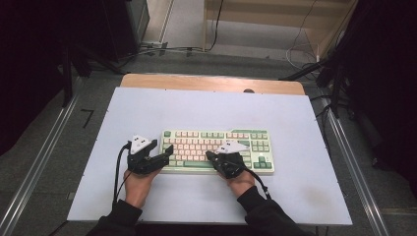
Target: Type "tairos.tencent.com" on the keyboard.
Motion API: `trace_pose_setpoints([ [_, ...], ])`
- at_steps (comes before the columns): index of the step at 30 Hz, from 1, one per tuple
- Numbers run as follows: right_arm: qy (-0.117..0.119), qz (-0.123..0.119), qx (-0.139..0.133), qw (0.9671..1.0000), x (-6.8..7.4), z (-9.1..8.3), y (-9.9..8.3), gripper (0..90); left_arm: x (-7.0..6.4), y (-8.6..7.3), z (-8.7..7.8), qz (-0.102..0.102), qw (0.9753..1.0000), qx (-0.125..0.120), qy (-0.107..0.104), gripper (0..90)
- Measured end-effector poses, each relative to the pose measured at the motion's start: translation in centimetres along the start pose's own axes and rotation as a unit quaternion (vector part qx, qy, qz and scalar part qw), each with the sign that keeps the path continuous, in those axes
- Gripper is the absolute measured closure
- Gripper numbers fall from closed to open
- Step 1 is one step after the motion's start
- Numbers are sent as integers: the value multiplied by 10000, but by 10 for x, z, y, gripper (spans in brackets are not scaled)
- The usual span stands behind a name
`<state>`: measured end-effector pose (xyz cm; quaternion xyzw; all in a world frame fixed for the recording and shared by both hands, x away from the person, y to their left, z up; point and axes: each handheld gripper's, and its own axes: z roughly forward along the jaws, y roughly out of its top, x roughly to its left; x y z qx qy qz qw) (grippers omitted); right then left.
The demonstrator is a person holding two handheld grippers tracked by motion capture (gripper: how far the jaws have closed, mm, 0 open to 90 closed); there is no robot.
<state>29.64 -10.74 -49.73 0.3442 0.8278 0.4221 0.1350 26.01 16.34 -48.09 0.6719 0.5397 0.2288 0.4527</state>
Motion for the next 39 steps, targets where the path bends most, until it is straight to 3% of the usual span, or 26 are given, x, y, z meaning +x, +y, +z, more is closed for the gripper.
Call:
trace_pose_setpoints([
  [10,-10,-35,63,10000,1,2,-1,878,0,0,1,5,10000,15,-21,342],
  [14,-13,33,-75,10000,0,-2,1,877,0,0,1,-5,10000,16,-35,342],
  [18,-18,131,-261,9996,-2,-9,3,720,0,1,1,-7,10000,17,-62,343],
  [22,-38,278,-359,9990,-6,-12,4,468,-1,1,1,-12,10000,15,-86,342],
  [28,-134,392,-315,9986,-9,-13,4,290,-3,2,3,4,9999,-1,-153,350],
  [36,-258,506,-316,9979,-14,-18,0,282,-6,4,9,93,9980,25,-627,602],
  [39,-310,554,-325,9975,-17,-20,-2,282,-9,5,13,157,9974,69,-694,701],
])
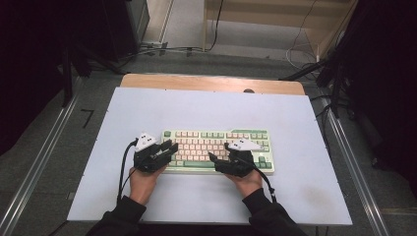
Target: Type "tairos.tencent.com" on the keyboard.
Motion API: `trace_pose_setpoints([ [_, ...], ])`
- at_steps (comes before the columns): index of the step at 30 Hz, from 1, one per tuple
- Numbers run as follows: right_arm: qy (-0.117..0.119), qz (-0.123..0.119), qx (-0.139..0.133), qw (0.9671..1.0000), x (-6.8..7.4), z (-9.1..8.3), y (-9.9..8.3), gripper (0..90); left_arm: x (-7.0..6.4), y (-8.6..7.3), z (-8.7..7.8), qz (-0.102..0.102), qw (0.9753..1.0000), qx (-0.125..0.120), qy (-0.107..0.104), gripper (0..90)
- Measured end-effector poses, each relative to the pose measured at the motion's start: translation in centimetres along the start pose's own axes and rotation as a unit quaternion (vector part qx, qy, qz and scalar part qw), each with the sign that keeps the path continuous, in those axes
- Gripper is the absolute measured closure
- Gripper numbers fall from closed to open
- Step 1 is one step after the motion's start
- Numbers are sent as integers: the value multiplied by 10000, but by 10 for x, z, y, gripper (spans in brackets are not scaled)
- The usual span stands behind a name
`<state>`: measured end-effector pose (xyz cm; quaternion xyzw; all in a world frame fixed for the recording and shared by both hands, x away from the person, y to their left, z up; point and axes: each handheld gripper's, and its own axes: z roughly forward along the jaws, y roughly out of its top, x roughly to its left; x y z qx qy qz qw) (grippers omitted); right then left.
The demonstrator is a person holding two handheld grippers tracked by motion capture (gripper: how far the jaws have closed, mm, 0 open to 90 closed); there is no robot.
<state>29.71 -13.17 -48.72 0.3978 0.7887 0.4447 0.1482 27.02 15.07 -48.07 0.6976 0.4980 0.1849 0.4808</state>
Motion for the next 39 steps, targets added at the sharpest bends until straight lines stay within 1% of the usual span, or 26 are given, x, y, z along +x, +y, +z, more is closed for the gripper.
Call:
trace_pose_setpoints([
  [2,-33,32,1,10000,-1,-2,-1,282,-2,1,3,30,10000,31,-54,776],
  [3,-48,48,3,10000,-2,-2,-2,282,-3,1,4,82,9999,53,-69,807],
  [6,-96,79,22,9999,-4,-5,-4,284,-6,3,10,150,9998,86,-124,886],
  [7,-111,87,18,9999,-5,-6,-5,284,-7,4,12,176,9997,98,-147,900],
  [18,-345,256,4,9991,-16,-20,-14,289,-18,11,37,313,9983,279,-393,900],
  [23,-443,323,7,9985,-19,-25,-17,290,-26,14,48,399,9975,376,-444,900],
  [31,-558,399,5,9976,-24,-32,-21,291,-35,16,61,515,9962,544,-455,900],
  [34,-571,419,1,9975,-25,-33,-22,291,-36,16,64,548,9958,604,-407,900],
  [39,-601,432,-6,9973,-26,-35,-23,291,-36,16,67,534,9956,673,-375,900],
])
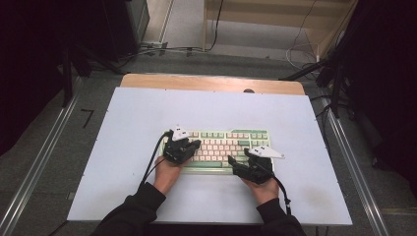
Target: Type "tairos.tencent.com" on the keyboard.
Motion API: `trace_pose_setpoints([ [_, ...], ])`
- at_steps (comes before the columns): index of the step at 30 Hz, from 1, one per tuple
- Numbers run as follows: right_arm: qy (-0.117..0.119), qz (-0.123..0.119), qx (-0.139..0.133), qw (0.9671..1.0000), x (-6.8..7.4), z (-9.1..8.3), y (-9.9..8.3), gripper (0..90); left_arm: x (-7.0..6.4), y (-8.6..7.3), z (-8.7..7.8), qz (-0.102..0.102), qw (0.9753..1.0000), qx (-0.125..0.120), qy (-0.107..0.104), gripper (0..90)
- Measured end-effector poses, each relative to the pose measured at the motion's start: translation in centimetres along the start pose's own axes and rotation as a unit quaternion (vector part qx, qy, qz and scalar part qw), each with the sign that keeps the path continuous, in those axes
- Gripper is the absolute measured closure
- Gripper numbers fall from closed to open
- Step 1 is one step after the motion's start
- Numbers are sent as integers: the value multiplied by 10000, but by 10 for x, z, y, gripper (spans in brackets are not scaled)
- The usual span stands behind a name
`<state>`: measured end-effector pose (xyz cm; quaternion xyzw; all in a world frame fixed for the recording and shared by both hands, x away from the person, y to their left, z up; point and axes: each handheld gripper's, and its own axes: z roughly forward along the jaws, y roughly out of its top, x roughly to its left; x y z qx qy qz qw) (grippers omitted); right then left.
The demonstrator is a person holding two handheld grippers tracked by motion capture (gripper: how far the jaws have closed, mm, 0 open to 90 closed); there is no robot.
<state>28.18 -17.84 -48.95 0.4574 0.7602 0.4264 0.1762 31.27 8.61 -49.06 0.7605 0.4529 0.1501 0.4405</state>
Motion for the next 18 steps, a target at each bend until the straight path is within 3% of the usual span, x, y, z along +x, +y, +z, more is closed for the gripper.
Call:
trace_pose_setpoints([
  [10,-34,37,5,10000,-2,-2,-1,291,0,0,4,11,9997,180,139,900],
  [14,-45,49,3,10000,-2,-3,-1,290,-1,0,5,17,9997,209,97,900],
  [16,-44,43,3,10000,-2,-3,-2,290,-1,1,1,-6,9999,108,20,891],
  [18,-44,40,3,10000,-3,-3,-2,290,-1,3,-4,-74,9999,-66,-65,798],
])
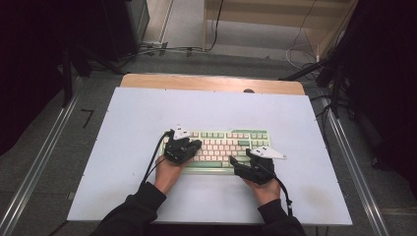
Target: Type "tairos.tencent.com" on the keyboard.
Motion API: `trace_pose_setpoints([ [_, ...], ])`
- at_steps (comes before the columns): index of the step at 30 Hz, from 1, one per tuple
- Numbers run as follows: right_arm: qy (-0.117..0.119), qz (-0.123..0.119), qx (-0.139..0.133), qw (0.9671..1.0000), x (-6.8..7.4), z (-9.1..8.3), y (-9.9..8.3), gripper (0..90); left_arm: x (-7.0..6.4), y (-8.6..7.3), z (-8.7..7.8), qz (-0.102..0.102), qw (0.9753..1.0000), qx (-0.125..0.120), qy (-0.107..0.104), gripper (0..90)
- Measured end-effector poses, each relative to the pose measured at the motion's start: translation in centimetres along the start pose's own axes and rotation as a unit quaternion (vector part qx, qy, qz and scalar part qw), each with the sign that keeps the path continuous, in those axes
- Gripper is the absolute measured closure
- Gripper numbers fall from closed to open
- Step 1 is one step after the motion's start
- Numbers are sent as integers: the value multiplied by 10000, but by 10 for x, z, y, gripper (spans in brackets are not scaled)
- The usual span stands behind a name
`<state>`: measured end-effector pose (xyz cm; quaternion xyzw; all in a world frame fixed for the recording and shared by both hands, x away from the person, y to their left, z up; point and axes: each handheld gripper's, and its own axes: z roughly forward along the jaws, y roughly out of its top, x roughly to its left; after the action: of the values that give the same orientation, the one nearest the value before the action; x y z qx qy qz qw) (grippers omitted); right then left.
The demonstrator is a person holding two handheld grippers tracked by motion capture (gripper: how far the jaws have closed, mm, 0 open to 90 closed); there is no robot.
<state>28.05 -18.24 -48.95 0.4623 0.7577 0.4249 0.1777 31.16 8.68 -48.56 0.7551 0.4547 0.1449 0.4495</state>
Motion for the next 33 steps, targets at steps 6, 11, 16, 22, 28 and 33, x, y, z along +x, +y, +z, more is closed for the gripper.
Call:
trace_pose_setpoints([
  [6,-7,-26,-27,10000,0,0,0,392,-3,3,-16,3,9979,-648,-7,505],
  [11,62,-172,-97,9998,4,0,0,644,-4,2,-22,-9,9970,-749,207,325],
  [16,142,-326,-125,9993,8,3,1,853,-1,-2,-27,-86,9968,-754,257,308],
  [22,321,-467,-97,9983,14,10,5,878,3,-7,-35,-143,9966,-738,351,309],
  [28,380,-582,45,9976,20,19,7,878,9,-13,-46,-251,9956,-767,470,309],
  [33,368,-633,140,9972,21,24,6,877,13,-16,-53,-318,9947,-807,551,309],
])
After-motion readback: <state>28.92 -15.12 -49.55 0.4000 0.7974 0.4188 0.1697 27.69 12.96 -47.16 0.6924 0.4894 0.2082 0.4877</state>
